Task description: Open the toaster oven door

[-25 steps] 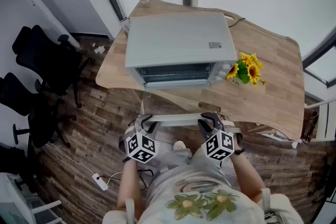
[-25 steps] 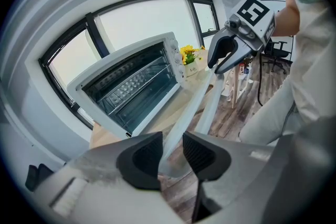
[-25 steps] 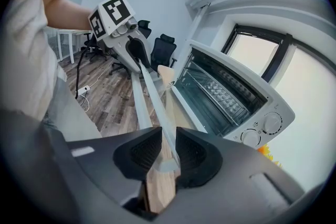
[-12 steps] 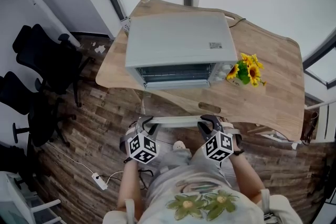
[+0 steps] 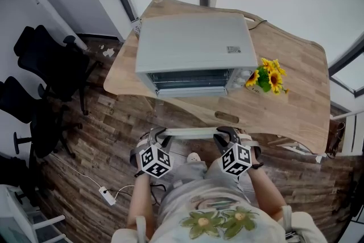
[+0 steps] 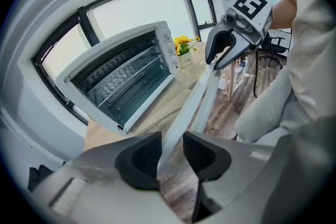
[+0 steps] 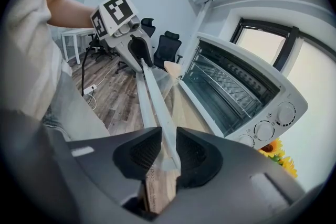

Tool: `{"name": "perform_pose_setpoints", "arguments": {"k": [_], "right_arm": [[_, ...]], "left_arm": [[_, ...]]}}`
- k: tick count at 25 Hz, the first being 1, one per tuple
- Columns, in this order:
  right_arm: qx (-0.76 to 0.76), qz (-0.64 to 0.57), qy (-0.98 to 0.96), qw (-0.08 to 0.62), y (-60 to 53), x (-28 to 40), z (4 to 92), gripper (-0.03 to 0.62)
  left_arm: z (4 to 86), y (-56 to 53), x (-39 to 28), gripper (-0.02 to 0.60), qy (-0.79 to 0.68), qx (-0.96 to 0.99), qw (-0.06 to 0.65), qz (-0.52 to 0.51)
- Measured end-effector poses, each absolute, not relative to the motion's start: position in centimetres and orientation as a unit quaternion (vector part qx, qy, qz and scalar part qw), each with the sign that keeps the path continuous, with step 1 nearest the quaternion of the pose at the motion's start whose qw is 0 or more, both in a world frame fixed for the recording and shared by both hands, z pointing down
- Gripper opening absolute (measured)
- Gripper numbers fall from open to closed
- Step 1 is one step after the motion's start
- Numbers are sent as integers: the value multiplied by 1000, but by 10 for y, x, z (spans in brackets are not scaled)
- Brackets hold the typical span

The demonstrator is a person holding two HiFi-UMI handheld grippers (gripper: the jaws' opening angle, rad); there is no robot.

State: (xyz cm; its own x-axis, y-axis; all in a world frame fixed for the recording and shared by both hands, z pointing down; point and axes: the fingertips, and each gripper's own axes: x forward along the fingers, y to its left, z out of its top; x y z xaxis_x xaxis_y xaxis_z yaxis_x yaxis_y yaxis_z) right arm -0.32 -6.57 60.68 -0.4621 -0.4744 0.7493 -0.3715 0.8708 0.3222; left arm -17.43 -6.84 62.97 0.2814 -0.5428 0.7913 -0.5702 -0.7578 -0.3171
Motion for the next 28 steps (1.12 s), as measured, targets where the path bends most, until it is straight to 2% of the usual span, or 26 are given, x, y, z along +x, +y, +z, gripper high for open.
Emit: {"name": "perform_pose_setpoints", "arguments": {"k": [28], "right_arm": [[235,-40,-853,465,-58,-2,628,91]], "left_arm": [[651,-60,-173,143,-327,798,32,505]]}}
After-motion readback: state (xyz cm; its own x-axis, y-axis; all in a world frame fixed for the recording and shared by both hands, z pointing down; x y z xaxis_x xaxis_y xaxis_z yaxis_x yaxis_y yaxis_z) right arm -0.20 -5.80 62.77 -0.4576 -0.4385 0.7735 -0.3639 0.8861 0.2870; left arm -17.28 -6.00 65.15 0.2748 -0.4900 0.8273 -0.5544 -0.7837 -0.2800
